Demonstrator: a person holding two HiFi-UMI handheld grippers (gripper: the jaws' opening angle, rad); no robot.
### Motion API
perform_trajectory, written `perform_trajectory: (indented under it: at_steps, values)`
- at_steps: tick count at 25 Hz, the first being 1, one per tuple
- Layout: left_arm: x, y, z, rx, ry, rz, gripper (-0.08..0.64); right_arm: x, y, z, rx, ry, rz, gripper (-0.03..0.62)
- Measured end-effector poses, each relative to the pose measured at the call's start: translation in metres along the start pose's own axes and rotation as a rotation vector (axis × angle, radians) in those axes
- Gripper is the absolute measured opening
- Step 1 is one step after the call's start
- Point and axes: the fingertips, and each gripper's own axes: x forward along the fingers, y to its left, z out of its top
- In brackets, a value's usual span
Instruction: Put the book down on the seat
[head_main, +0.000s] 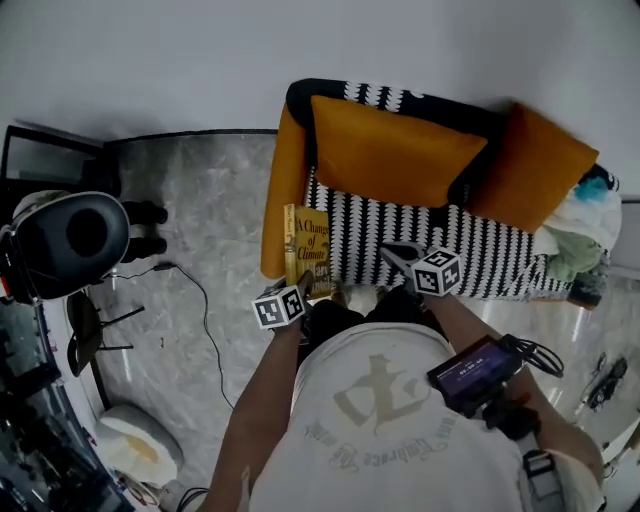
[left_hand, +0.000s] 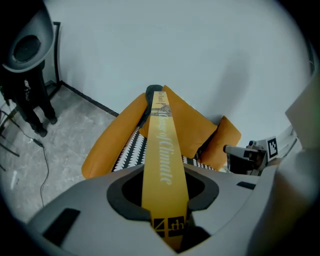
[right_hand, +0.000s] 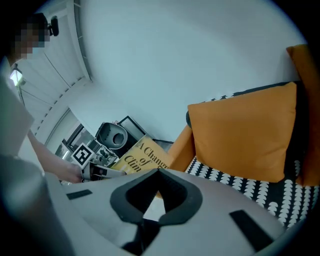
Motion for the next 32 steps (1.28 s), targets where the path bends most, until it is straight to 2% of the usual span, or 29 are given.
perform_trajectory:
  at_steps: [7,11,15,21,32]
  values:
    - [0.029,0.014,-0.002,0.122,0.062,0.041,0.147,0.011,-0.02,-0.004,0.051,-0.03,-0.053,0.015]
    - [0.048,0.023,-0.005,0.141,0.068,0.063,0.147,0.025,-0.028,-0.007,0.065,-0.043,-0.051,0.015]
    - [0.063,0.031,-0.02,0.165,0.111,0.093,0.147,0.04,-0.029,-0.022,0.129,-0.059,-0.03,0.015]
    - [0.089,0.038,-0.017,0.248,0.129,0.15,0.147,0.066,-0.038,-0.044,0.148,-0.007,0.016,0.015]
    - [0.13,0.076,-0.018,0.263,0.114,0.283,0.147,0.079,-0.072,-0.078,0.131,0.097,0.034,0.015]
